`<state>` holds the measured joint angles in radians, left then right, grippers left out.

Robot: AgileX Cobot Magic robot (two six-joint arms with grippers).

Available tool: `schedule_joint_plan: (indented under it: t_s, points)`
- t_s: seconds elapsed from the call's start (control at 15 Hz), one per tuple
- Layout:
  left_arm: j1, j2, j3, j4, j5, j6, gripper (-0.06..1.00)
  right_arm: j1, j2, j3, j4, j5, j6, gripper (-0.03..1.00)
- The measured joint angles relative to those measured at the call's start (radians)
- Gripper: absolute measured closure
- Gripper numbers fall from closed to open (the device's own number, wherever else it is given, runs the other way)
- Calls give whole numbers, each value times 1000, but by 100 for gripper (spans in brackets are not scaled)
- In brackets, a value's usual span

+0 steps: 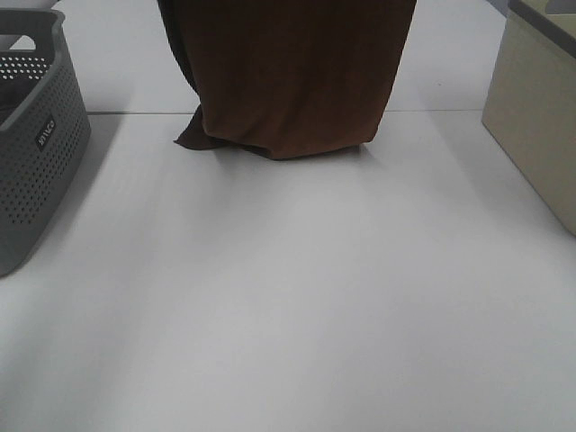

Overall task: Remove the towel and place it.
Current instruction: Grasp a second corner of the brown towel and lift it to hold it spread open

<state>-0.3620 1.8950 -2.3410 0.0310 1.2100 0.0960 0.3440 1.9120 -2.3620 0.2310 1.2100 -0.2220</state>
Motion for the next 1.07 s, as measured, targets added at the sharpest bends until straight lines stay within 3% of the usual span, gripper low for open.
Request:
schedule_joint_plan:
  t_s: [0.2, 0.33, 0.53, 0.8, 1.07]
  points:
    - [-41, -193, 308, 102, -14, -72, 94, 4, -45, 20, 56, 10, 26, 96]
    - [-69, -311, 461, 158, -34, -129, 94, 11, -105, 123, 108, 15, 27, 96]
    - [-84, -488, 677, 141, -58, -164, 94, 16, -214, 331, 150, 17, 27, 96]
    - [-91, -648, 766, 89, -65, -179, 94, 22, -334, 479, 176, 17, 37, 96]
    - [-92, -730, 800, 51, -76, -179, 94, 23, -414, 497, 205, 17, 62, 96]
